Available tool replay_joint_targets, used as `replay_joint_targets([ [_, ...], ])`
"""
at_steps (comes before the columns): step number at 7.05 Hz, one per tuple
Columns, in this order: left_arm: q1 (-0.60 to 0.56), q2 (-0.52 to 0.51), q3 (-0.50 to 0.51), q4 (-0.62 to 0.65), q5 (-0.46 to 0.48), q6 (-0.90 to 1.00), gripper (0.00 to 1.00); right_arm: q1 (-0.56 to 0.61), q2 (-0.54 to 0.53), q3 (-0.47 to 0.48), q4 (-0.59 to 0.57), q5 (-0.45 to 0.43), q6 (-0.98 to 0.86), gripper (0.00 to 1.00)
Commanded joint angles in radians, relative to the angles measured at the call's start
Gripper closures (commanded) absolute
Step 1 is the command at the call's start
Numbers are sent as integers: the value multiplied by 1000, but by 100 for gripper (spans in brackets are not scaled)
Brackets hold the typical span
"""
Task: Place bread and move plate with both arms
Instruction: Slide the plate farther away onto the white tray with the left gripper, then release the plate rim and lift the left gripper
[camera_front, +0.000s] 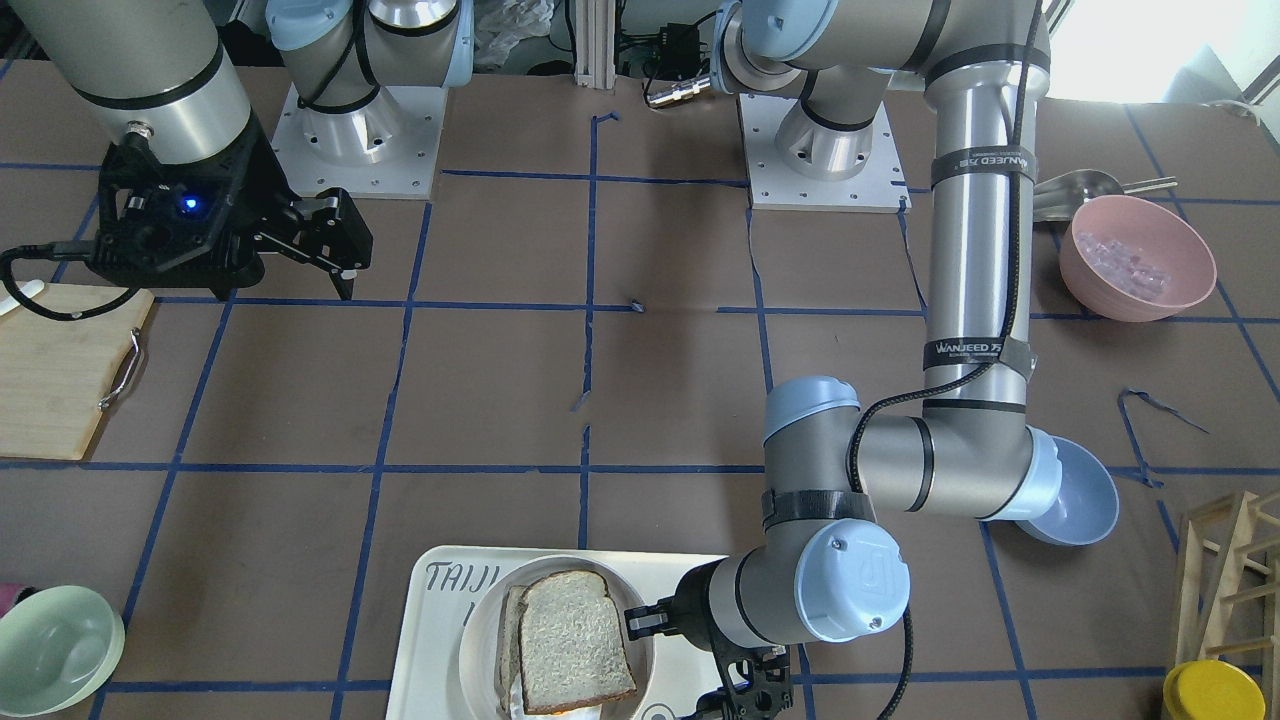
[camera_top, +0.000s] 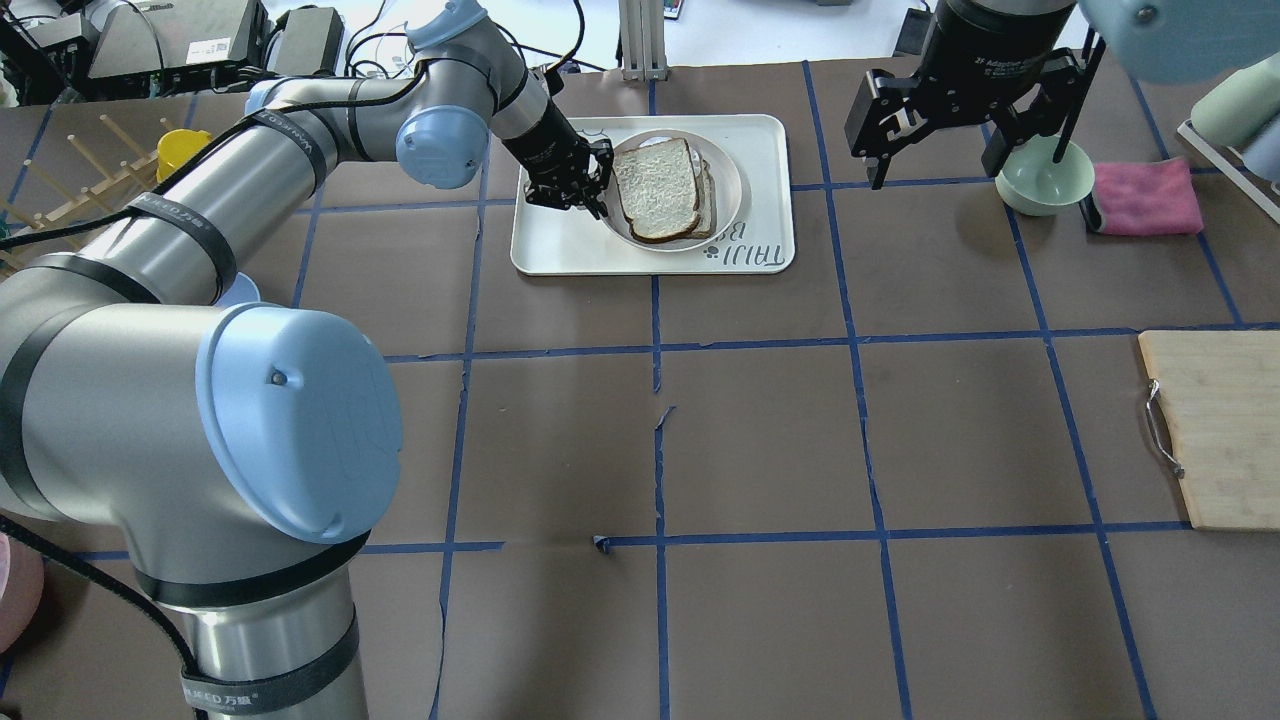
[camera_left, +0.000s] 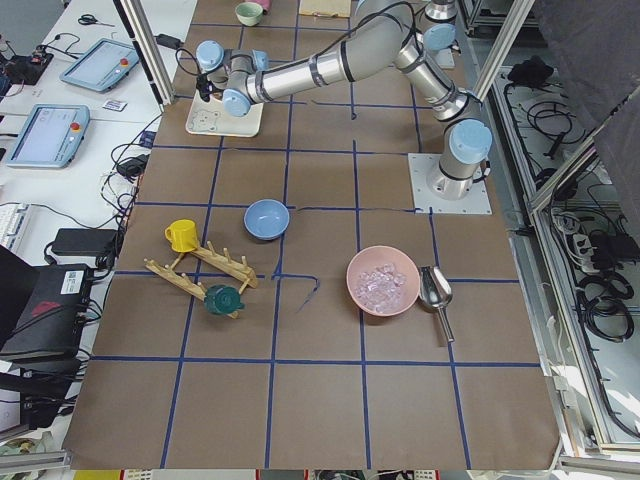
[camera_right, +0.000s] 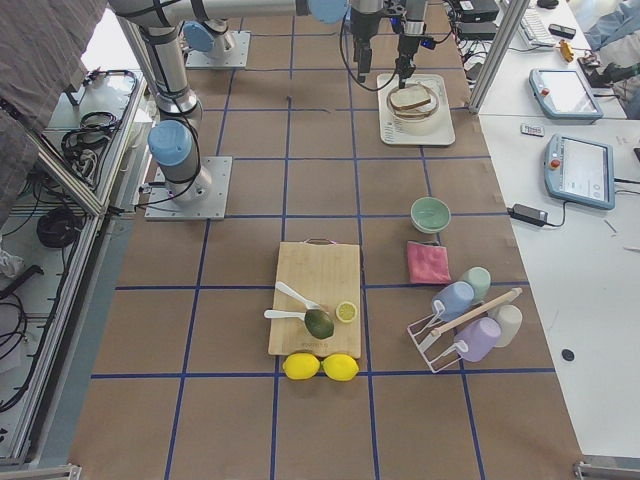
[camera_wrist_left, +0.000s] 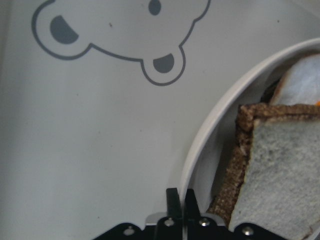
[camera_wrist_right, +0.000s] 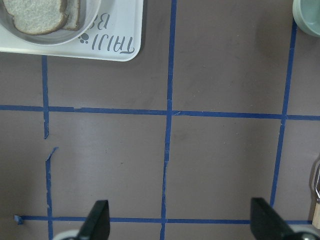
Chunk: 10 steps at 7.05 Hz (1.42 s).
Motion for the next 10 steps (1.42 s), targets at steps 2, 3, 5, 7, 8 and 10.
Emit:
replay_joint_targets([
  [2,1,7,-11,1,8,16,0,-2,0,1,2,0,0,0],
  [3,1,27,-5,-15,30,16,0,-3,0,1,0,0,0,0],
  [5,0,92,-18,-56,175,33,0,-2,0,1,0,0,0,0],
  [7,9,204,-19,-162,352,105,0,-2,0,1,0,1,0,0],
  [8,12,250,-22,-244,367,105,0,-2,0,1,0,0,0,0],
  [10,10,384,-101,-300,355,105,0,-2,0,-1,0,3,-2,0],
])
